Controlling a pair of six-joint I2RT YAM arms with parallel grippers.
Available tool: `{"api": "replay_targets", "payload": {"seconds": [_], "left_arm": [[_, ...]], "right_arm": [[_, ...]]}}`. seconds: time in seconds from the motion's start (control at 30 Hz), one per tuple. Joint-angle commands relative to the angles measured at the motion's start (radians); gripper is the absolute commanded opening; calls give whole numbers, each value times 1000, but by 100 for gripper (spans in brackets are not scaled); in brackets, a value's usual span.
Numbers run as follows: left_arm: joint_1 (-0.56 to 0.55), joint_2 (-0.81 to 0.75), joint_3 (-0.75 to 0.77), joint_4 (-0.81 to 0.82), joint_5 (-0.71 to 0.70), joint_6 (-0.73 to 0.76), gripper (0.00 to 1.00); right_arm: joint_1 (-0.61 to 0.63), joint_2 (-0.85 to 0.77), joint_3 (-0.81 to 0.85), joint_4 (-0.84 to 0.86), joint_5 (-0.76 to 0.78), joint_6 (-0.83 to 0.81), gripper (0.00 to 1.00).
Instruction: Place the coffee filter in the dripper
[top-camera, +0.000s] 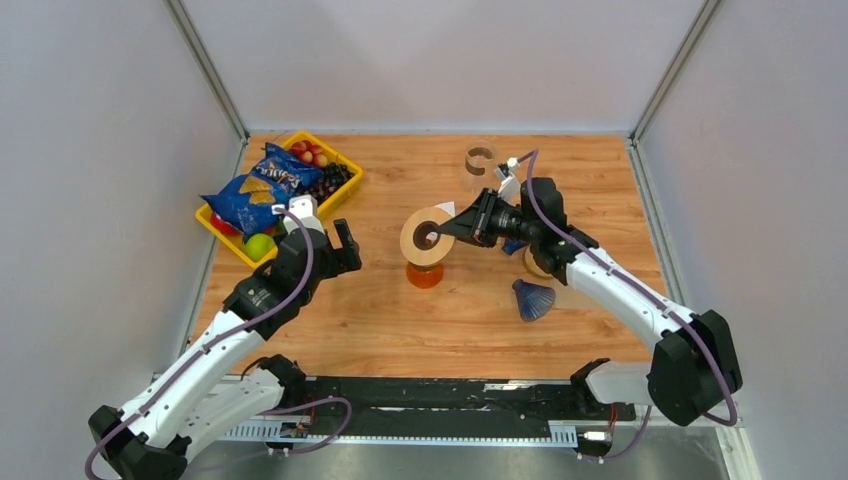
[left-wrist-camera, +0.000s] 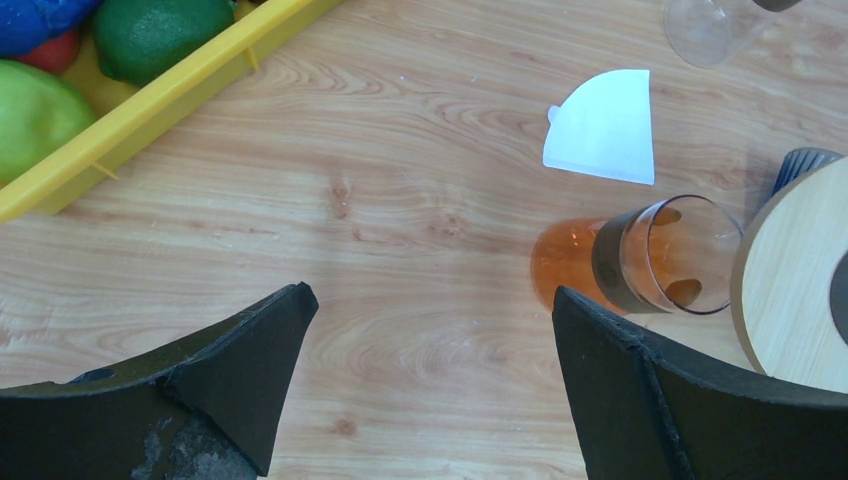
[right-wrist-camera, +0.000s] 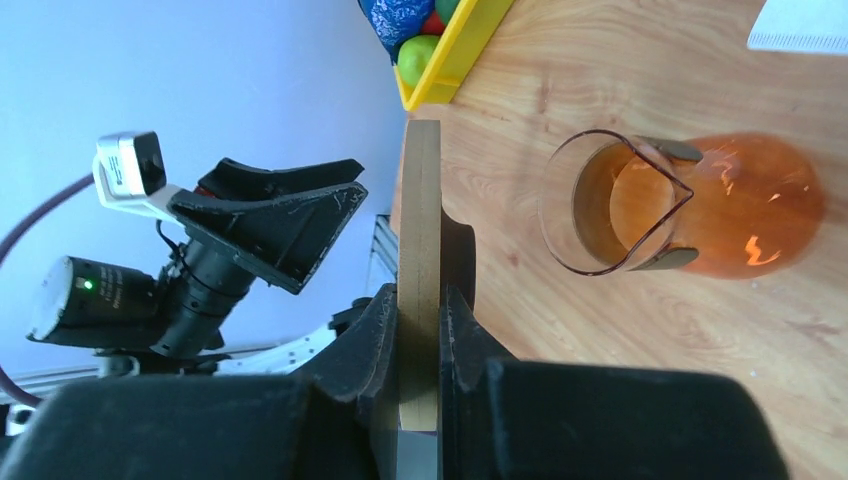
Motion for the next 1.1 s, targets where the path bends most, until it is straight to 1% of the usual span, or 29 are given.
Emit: {"api": "replay_targets", "payload": {"seconds": [0.0,0.1,0.23,0.47,0.77,0.87,1.07], "left_arm": [[-1,-14,0,39,30,33,100],[-1,-22,-2,40,40,29,100],[-1,-41,-15,43,44,22,100],[-2,-54,-32,29,40,9,100],[-1,-36,-37,34,47,11,100],[-1,-32,-38,34,45,11,100],[-1,-19,-38,33,42,11,100]], "right_arm": [[-16,9,-23,172,-44,201,0],[-25,27,-37,179,-12,232,0],[-36,64,-60,223,-10,293,0],[-42,104,-93,275,30,334,1],[-41,164,-128,401,-10,394,3],[-36,179,-138,437,-22,392,5],[-35,182,-145,415,6,355,6]]}}
